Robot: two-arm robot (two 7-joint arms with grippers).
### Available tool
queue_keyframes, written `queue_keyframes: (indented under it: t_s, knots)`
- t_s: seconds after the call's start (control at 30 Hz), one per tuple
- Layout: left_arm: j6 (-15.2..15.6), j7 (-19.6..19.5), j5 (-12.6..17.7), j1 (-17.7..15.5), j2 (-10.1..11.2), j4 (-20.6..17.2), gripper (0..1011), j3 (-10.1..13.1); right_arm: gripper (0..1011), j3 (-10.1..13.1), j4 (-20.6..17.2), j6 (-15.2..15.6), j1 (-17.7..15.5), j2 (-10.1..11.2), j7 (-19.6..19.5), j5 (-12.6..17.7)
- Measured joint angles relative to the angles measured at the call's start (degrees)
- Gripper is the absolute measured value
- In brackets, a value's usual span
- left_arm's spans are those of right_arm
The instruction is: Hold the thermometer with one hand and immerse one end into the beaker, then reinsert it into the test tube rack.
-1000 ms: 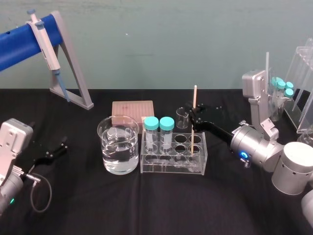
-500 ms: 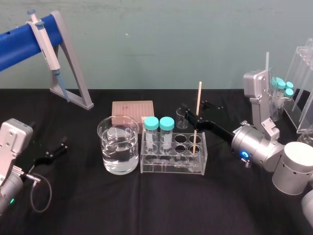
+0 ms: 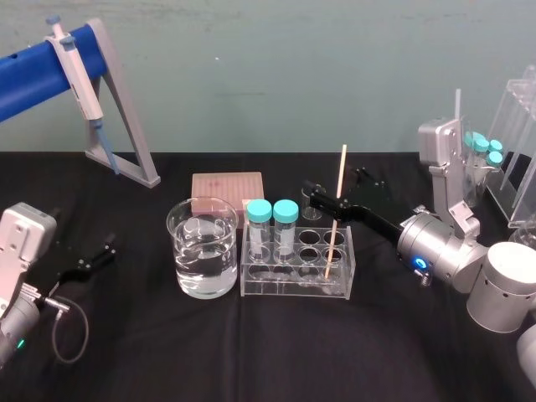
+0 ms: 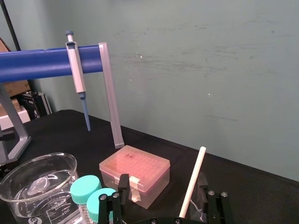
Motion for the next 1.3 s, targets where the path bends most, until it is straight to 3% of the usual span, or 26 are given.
queue_keyframes:
  t_s: [0.17,0.4,0.7,1.0,1.13,1.3]
  knots:
    - [0.0,0.0,0.0,0.0,0.0,0.0,1004,0.0,1003,0.1,0.2,0.0,0.0,-0.1,0.0,-0.1]
    - [0.0,0.0,0.0,0.0,0.0,0.0,1004,0.0,1003,0.5,-0.2,0.0,-0.2,-0.1,-0.7,-0.2]
    - [0.0,0.0,0.0,0.0,0.0,0.0,1004,0.0,1003,2.2,-5.7,0.1,-2.2,0.9,-4.6,-2.0]
    - [0.0,0.0,0.0,0.0,0.0,0.0,1004,0.0,1003,4.0,-13.6,0.4,-6.7,1.0,-17.8,-11.8]
    - [0.0,0.0,0.0,0.0,0.0,0.0,1004,0.0,1003,5.6,-14.5,0.0,-8.6,-0.5,-23.0,-14.0]
    - [0.0,0.0,0.0,0.0,0.0,0.0,1004,0.0,1003,7.8,-13.5,-0.9,-10.4,-2.4,-26.8,-15.0]
